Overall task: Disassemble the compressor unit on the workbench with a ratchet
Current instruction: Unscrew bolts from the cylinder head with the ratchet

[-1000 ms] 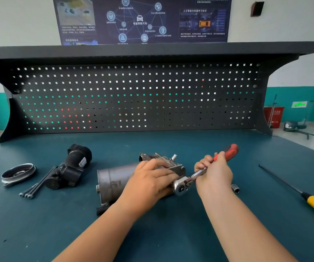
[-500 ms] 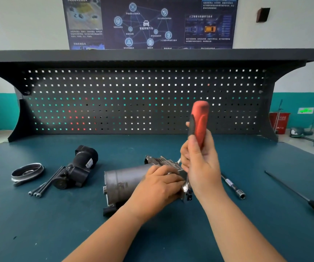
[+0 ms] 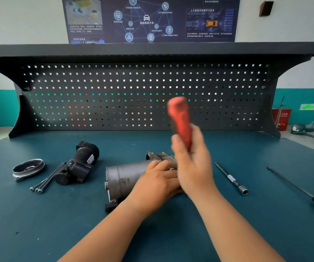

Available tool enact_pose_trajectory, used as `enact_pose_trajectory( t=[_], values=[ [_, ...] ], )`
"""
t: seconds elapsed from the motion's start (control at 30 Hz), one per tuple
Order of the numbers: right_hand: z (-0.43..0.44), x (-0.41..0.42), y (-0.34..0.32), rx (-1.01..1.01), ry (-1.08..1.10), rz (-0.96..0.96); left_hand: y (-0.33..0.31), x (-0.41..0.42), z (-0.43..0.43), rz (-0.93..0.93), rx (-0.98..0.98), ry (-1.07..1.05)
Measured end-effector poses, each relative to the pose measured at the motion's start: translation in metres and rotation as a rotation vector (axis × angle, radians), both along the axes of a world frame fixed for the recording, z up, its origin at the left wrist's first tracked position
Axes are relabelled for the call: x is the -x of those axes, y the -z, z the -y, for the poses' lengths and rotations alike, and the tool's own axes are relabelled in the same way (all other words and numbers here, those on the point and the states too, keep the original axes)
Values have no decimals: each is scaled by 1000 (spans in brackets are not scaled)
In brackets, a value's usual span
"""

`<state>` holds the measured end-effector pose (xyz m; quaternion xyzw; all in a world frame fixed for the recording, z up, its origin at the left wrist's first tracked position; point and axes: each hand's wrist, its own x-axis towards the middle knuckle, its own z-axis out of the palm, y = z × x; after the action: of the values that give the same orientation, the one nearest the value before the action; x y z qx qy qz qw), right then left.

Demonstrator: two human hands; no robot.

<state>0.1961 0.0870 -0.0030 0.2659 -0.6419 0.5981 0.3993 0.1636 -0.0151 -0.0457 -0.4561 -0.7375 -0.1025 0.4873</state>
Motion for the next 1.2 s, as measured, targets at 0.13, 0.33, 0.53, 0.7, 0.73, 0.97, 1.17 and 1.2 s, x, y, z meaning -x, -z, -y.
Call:
enact_pose_trajectory(
  t=[0.13,0.33,0.53,0.7,0.73,0.97,1.17,1.2],
  values=[
    [-24,15,-4,666,-44,285,4,7,5,59,63,-40],
    [-51,32,17,1336,-187,741,1,5,6,170,-4,3],
    [-33,20,2,981,8,465,5,7,4,207,46,80],
    [-10,8,-2,559,76,184,-1,5,5,214,119,100],
    [-9,7,-3,478,62,157,-2,4,6,211,125,106],
    [-12,8,-6,267,-44,214,-1,2,7,175,74,89],
    [-47,21,7,1235,-133,635,2,2,7,191,-37,63],
    [-49,23,11,1302,-160,680,2,2,7,188,-46,62]
  ],
)
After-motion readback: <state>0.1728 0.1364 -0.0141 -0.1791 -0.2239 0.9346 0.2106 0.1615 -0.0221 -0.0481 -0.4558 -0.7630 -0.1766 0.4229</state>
